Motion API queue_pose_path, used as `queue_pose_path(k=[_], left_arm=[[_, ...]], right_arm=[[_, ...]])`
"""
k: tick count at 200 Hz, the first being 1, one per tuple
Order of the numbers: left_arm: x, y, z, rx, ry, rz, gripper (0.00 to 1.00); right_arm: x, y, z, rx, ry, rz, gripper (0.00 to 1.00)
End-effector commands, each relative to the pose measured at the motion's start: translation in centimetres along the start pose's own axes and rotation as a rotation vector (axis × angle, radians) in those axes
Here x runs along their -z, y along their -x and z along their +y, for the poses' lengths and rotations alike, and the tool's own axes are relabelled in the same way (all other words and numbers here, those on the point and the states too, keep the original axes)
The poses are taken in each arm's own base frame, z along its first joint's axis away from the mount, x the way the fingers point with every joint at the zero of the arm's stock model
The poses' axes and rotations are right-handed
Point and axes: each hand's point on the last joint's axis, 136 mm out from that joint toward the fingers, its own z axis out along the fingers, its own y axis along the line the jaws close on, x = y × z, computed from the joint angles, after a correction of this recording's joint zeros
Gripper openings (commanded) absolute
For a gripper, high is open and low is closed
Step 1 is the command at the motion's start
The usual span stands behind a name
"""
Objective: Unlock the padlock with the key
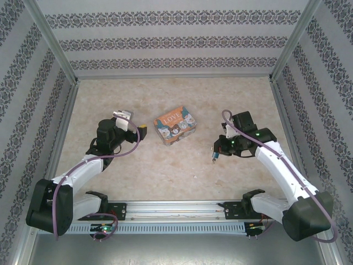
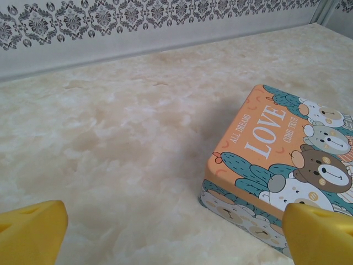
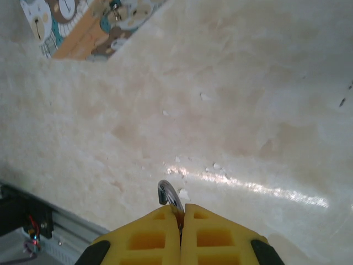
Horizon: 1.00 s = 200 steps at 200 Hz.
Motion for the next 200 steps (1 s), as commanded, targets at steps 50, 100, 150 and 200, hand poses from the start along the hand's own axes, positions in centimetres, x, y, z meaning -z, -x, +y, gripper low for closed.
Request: queue_pose_path(k=[50, 100, 150, 200], left_arm=[[-0.2, 2.5, 0.2, -0.008, -0.007, -0.069, 0.99], [-0.1, 2.4, 0.3, -0.027, 0.002, -0.060, 1.00], [0.1, 2.7, 0.3, -0.037, 0.003, -0.067, 0.99], [0.4, 3.2, 0.2, -0.047, 0.003, -0.081, 0.99]], right_arm=[[-3.2, -2.7, 0.8, -0.020, 0.042, 0.200, 0.00], [-5.2, -3.2, 0.1, -0.039, 0.017, 0.275, 0.00], [-7.5, -3.3, -0.5, -0.072, -0.001, 0.332, 0.00], [-8.9, -3.3, -0.7, -0.077, -0.020, 0.360, 0.00]])
